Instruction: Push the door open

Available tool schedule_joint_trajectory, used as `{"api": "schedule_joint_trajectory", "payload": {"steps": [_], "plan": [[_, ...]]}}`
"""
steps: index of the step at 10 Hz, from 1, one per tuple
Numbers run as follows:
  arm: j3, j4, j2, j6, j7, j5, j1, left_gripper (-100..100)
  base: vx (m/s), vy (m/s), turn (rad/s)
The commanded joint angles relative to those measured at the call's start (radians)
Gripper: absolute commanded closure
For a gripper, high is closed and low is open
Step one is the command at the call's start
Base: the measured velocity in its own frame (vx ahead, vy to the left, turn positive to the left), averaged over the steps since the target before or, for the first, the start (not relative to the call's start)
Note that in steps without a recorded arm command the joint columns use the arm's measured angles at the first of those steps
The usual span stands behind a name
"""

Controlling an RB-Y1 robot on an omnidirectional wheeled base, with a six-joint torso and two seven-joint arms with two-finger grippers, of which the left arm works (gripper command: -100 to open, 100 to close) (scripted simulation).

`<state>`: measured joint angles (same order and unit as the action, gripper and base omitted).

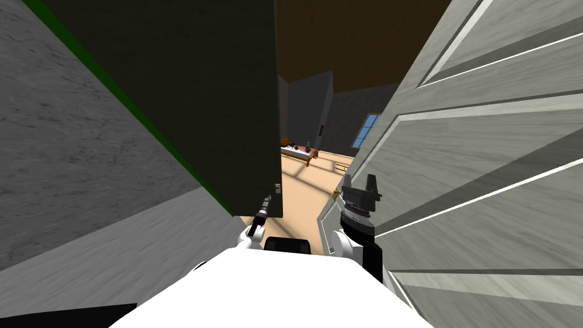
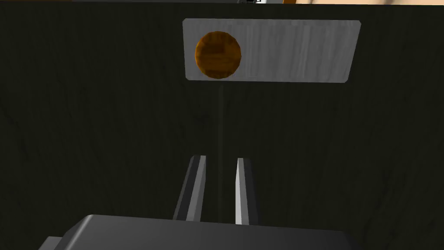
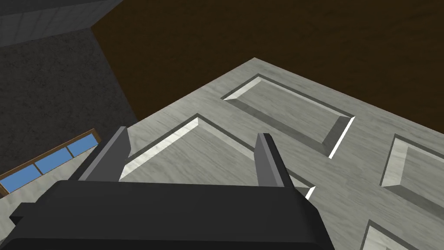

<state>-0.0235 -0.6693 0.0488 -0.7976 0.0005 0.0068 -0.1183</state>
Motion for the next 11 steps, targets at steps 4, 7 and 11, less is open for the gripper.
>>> {"api": "schedule_joint_trajectory", "payload": {"steps": [4,7,11], "plan": [[0.001,-0.007,-0.044,0.015,-0.011,0.004,-0.003,-100,-0.228,-0.064,0.069],[0.005,-0.004,-0.017,0.004,-0.022,0.005,0.001,-100,0.161,0.013,-0.017],[0.011,0.001,-0.022,-0.015,-0.036,0.007,0.006,-100,0.241,-0.005,-0.018]]}}
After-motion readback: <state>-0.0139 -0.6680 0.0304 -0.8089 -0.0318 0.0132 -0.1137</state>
